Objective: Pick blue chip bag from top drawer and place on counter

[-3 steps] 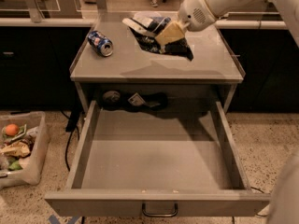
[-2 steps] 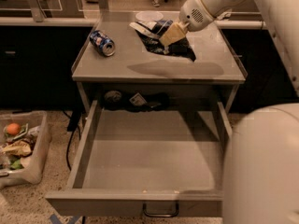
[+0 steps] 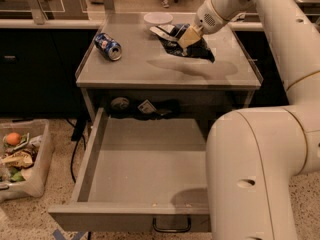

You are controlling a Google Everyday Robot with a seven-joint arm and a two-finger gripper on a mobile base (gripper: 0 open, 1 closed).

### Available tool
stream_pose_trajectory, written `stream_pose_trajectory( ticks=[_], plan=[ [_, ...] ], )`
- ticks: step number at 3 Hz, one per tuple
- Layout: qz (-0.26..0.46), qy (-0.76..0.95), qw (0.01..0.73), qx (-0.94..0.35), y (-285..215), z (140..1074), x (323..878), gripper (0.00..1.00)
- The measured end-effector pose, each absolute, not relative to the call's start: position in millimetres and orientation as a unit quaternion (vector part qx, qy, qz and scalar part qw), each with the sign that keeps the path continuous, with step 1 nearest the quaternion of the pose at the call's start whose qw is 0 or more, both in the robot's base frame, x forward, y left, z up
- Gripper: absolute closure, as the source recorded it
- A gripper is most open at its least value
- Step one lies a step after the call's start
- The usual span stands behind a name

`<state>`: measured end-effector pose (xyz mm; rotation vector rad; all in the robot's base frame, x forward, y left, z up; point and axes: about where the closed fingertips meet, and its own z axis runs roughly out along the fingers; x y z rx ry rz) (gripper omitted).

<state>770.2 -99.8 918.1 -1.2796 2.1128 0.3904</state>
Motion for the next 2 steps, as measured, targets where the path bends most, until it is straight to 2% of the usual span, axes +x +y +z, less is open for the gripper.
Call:
stream_pose_trajectory(
  ticks=[2],
  plan=[
    [0.218,0.818,0.339,-0.409,-102,882,795,1.0]
  ],
)
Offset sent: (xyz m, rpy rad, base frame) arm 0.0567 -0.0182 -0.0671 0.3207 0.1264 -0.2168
